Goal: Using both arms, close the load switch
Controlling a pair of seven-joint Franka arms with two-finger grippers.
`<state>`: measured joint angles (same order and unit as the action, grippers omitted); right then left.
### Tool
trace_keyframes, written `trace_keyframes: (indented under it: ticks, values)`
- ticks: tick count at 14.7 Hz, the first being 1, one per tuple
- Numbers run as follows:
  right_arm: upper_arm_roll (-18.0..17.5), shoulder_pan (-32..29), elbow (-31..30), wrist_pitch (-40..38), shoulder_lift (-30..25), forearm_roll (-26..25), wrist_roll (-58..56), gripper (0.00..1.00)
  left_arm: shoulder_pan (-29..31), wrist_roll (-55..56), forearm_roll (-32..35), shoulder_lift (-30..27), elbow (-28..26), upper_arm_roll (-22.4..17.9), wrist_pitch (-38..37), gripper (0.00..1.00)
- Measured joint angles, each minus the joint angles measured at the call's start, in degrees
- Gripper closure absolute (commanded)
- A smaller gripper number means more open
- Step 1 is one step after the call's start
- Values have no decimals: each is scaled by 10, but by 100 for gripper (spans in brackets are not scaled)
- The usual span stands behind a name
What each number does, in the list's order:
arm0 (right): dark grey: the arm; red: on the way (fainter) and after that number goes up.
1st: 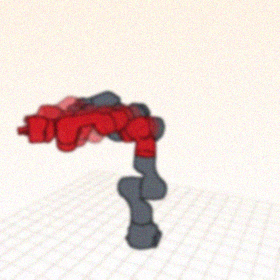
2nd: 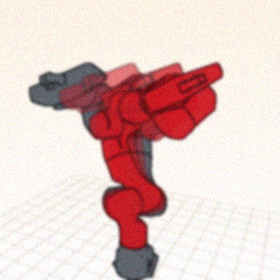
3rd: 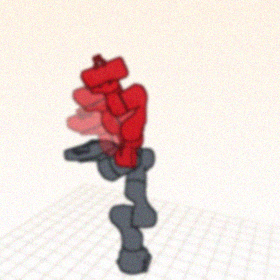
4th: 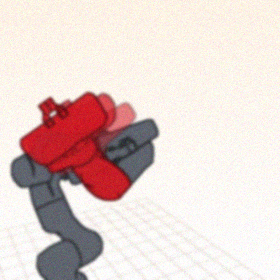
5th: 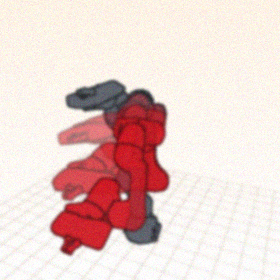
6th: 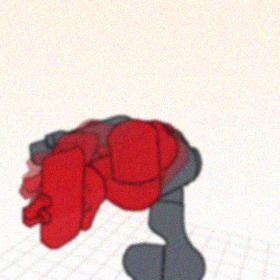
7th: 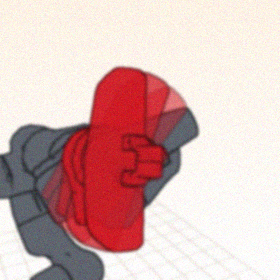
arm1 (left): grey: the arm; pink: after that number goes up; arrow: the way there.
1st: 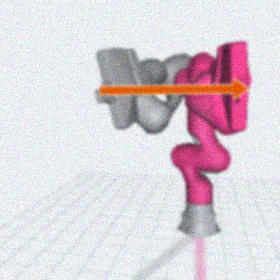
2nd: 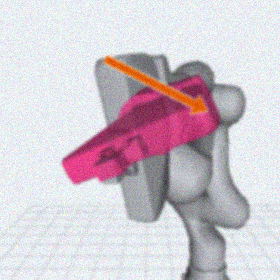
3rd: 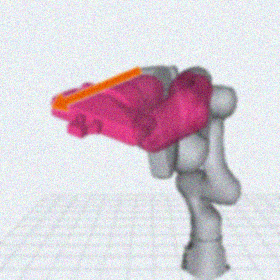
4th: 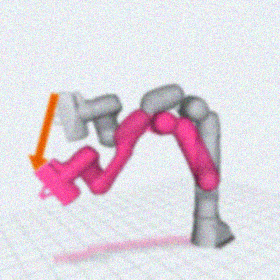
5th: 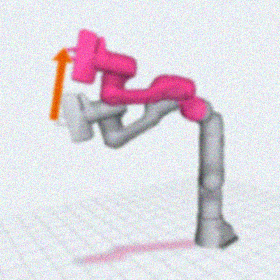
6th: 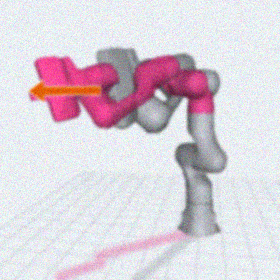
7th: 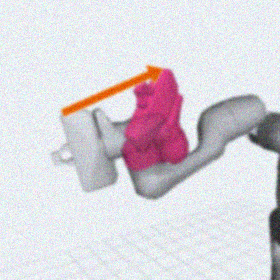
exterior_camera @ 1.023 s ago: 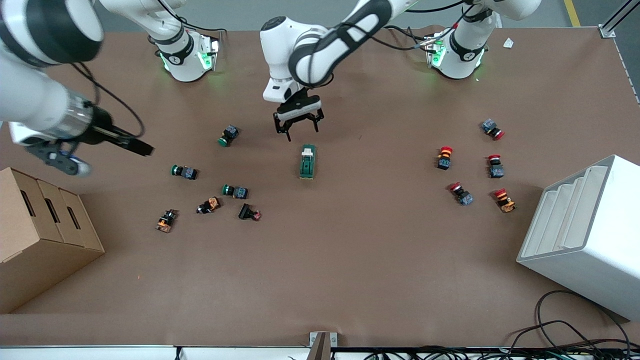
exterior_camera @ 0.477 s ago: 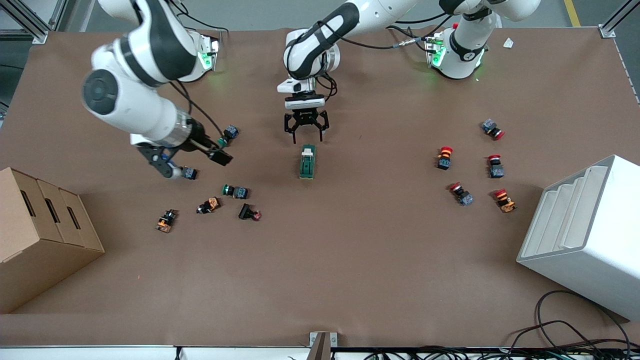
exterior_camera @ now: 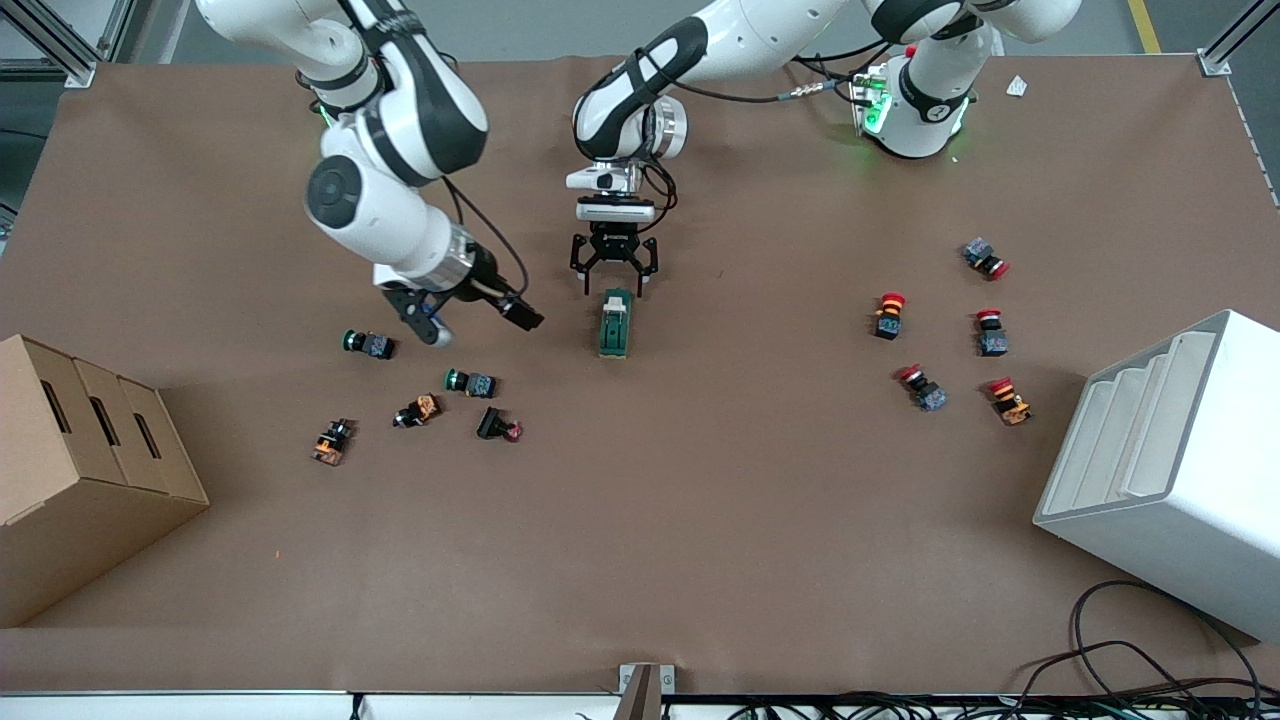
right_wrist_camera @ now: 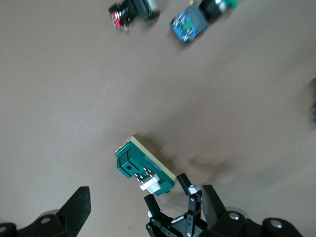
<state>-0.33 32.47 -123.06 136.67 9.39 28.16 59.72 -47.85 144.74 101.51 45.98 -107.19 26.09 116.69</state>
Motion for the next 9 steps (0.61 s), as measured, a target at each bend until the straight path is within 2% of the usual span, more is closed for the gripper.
trace_keyframes:
  ticks: [6,9]
  values:
    - [0,89,-4,175,102,80,2,0,-6,0,6,18,0,0,-25,2]
    - [0,128,-4,224,130,108,3,0,-8,0,6,19,0,0,-28,1]
